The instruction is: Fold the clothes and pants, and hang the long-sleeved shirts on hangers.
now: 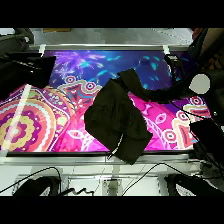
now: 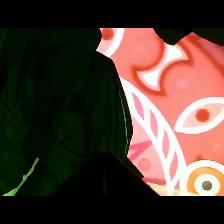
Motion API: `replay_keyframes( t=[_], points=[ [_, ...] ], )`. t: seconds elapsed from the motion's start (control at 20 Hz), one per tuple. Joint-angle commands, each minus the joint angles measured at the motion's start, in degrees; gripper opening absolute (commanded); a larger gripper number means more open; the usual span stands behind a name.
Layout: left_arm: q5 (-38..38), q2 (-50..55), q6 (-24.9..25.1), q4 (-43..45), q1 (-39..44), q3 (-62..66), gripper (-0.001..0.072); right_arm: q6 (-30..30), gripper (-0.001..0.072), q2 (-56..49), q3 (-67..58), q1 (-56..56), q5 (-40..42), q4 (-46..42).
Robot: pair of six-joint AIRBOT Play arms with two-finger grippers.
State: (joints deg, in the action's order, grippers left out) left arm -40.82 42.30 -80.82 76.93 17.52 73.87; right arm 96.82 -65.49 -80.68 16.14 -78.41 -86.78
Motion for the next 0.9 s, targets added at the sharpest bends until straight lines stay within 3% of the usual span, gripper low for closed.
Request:
replay_keyframes(
  t=[0.0, 0.2, 0.4, 0.45, 0.6, 0.85],
  points=[
    [0.0, -0.04, -0.02, -0.94, 0.0, 0.0, 0.0439, 0.0, 0.0037, 0.0, -0.02, 0.04, 0.37, 0.02],
    [0.0, -0.04, 0.0, -2.6, 0.0, 0.0, 0.0439, -1.53, 0.0037, -0.04, 0.0, -0.09, 5.31, -2.86],
    [-0.02, -0.02, 0.0, -2.58, 0.0, 0.0, 0.0439, -6.19, 0.0037, -0.02, 1.99, -0.42, -0.15, -16.79],
    [-0.02, -0.02, 0.0, -2.58, 0.0, 0.0, 0.0439, -7.15, 0.0037, 0.0, 4.48, -1.53, -1.64, -16.31],
    [-0.48, -0.02, 0.0, -2.58, 0.0, 0.0, 0.0439, -11.61, 0.0037, 0.13, 16.15, -6.29, -2.99, -7.56],
    [-0.5, 0.0, 0.0, -2.58, 0.0, -0.02, 0.0439, -27.54, 0.0036, 0.13, 33.99, -14.32, 4.15, 19.45]
  ],
)
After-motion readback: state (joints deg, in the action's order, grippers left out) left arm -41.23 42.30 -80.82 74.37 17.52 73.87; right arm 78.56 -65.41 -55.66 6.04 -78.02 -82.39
